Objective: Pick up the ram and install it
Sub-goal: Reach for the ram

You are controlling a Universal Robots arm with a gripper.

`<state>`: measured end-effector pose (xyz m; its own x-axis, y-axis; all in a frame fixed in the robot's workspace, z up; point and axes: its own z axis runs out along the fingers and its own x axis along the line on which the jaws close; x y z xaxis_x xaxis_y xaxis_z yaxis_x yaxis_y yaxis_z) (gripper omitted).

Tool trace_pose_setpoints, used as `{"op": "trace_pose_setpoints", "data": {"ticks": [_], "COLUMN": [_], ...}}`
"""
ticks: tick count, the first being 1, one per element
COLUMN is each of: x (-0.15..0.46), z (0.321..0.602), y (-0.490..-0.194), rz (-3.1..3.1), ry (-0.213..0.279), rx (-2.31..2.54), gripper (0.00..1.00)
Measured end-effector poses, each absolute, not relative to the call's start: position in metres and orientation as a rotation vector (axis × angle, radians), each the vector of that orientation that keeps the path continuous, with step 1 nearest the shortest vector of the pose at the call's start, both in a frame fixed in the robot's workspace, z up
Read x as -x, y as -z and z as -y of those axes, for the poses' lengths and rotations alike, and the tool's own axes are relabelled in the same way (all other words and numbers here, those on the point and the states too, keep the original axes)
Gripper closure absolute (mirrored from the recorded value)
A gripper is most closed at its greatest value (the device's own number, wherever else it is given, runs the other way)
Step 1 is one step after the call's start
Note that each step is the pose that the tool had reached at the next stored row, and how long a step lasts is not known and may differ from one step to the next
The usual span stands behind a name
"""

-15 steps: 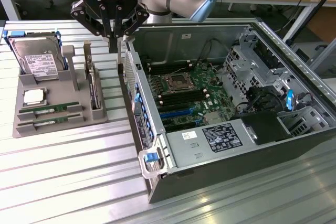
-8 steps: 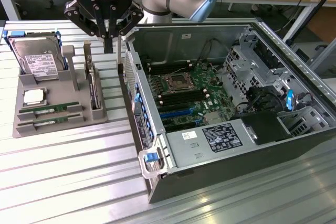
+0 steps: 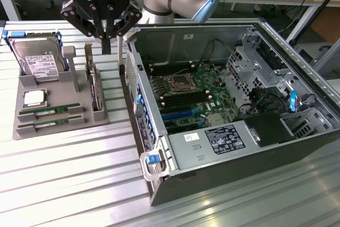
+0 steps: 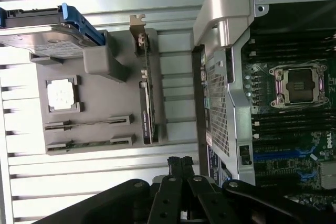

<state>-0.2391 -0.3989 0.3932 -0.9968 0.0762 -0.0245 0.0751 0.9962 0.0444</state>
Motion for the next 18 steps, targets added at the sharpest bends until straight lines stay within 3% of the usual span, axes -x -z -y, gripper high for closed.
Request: {"op": "trace_pose_setpoints", "data": {"ticks": [18], "x": [0.255], "z": [0.399], "y": [-0.393], "rz": [-3.112], "ry": [-0.068], "rx": [-0.118], "gripper": [0.9]}}
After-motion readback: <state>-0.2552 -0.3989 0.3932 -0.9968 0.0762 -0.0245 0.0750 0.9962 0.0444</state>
